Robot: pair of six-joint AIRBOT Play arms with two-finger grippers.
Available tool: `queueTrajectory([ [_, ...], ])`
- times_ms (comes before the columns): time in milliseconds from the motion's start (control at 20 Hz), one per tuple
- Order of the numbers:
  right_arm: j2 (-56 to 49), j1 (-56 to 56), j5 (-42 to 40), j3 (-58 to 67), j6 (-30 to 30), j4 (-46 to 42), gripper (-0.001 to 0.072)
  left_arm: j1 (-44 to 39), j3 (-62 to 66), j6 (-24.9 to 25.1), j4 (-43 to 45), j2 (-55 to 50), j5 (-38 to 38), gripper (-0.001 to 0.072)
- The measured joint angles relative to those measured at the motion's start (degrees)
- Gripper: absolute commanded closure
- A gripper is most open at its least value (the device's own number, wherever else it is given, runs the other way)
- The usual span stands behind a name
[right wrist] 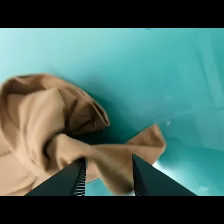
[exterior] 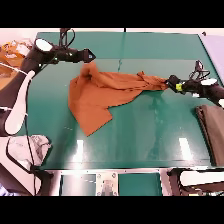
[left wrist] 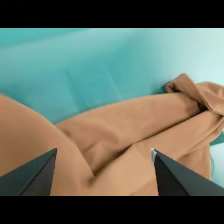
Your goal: Fold the shirts.
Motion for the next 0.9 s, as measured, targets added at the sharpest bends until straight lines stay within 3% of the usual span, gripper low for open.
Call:
queueTrajectory([
  [250, -0.4, -9.1, 14.3, 5.8, -0.2, -1.4, 0.0339, 8.5, 4.2, -11.8, 10.6, 0.0, -21.0, 0.0045],
  [450, -0.5, -11.5, 19.1, 4.1, -1.8, -1.8, 0.0304, 12.7, 0.3, -18.7, 16.6, 0.0, -33.0, 0.0045],
  [650, -0.5, -11.2, 19.9, 1.7, -2.7, -1.8, 0.0304, 13.0, -10.7, -21.8, 18.5, 0.0, -36.4, 0.0046],
  [850, -0.6, -9.8, 19.7, 0.9, -3.0, -1.7, 0.0303, 12.3, -20.0, -22.9, 18.2, 0.0, -31.4, 0.0049],
  [900, -0.8, -9.2, 19.6, 0.8, -3.0, -1.7, 0.0303, 11.8, -21.5, -23.0, 16.3, 0.2, -30.2, 0.0163],
])
